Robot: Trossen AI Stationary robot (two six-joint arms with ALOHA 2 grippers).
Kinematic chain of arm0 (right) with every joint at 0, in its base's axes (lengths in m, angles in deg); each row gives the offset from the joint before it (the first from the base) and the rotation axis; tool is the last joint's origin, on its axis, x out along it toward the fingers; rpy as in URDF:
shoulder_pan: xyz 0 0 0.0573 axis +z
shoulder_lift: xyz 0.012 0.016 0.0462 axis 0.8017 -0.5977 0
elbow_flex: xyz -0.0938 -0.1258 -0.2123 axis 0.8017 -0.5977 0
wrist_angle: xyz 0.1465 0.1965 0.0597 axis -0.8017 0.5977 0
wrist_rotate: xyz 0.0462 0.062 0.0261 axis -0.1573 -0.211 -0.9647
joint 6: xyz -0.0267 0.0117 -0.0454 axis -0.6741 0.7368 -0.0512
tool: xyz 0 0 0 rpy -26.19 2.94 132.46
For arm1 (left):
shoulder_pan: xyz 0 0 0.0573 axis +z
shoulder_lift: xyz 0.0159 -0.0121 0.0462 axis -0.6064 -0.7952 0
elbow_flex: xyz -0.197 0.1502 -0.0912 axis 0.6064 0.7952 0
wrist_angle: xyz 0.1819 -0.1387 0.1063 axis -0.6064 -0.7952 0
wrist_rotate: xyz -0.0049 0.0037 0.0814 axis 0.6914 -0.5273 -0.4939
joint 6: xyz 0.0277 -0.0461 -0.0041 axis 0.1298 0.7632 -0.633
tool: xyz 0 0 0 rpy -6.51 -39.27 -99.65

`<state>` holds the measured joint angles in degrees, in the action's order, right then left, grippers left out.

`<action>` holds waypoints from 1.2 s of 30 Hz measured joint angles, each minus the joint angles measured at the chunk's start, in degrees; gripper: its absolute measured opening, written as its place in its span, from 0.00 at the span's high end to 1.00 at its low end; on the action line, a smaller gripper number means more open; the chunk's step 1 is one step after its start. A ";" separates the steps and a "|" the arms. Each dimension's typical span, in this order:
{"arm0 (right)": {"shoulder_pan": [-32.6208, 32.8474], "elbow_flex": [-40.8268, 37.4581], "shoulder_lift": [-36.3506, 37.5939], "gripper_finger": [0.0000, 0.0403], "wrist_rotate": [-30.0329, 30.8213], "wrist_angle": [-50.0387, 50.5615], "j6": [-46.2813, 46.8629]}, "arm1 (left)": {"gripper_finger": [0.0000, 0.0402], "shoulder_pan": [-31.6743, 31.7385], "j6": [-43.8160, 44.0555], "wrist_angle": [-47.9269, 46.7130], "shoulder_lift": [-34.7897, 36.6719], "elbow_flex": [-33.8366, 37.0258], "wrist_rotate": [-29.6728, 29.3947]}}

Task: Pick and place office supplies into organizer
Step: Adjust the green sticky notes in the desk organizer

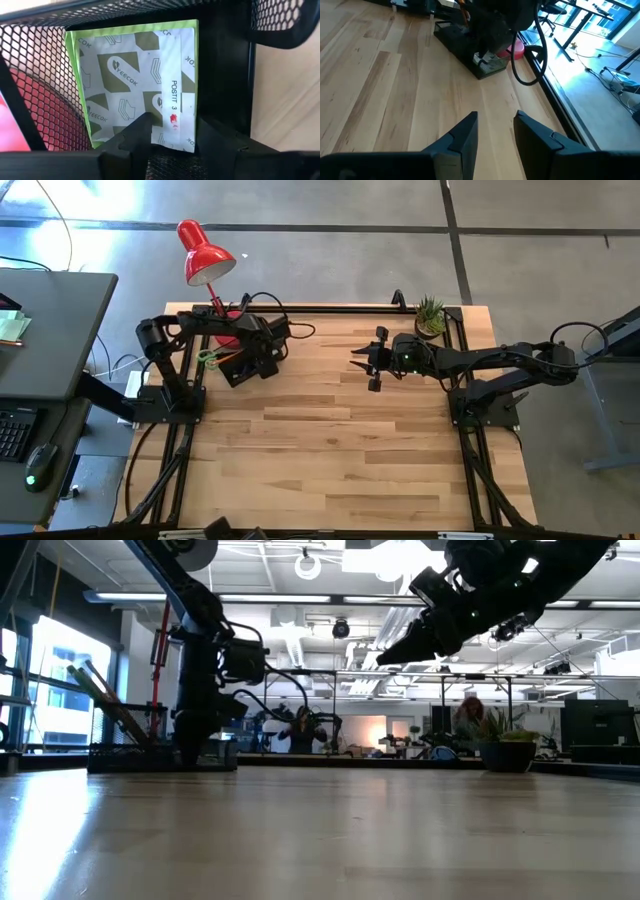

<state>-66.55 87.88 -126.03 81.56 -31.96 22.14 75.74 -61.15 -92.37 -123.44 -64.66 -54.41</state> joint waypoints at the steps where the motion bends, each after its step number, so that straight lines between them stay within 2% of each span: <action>1: 0.01 0.00 0.00 0.71 0.01 0.04 0.03 | 0.67 -0.09 0.09 0.10 0.06 -0.01 -0.20; 4: 0.02 0.00 0.00 0.71 0.00 0.16 0.07 | 0.76 -0.32 0.18 0.20 -0.01 -0.60 -0.89; 8: 0.01 0.00 0.00 0.71 0.01 0.24 0.11 | 0.94 -0.24 0.13 0.12 -0.07 -0.93 -0.75; 10: 0.01 0.00 0.00 0.71 -0.01 0.23 0.09 | 0.98 -0.24 0.02 -0.74 -0.10 -1.33 -0.72; 16: 0.00 0.00 0.00 0.71 0.01 0.22 -0.02 | 0.91 -0.66 0.17 -7.78 -0.75 -5.66 -0.81; 22: 0.01 0.00 0.00 0.71 0.01 0.42 0.09 | 0.98 -2.63 0.17 -15.54 -0.72 -12.98 -0.91; 26: 0.02 0.00 0.00 0.71 -0.01 0.74 -0.02 | 0.96 -4.54 0.63 -20.39 -0.72 -17.83 -0.82; 31: 0.01 0.00 0.00 0.71 0.01 1.17 0.03 | 0.97 -5.46 0.02 -25.74 -0.59 -22.25 8.73; 36: 0.00 0.00 0.00 0.71 0.00 1.29 0.07 | 0.99 -5.33 -3.59 -26.77 -0.55 -23.15 16.32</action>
<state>-66.55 87.88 -126.03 81.56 -30.67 22.21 70.41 -64.74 -119.14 -123.98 -87.81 -38.09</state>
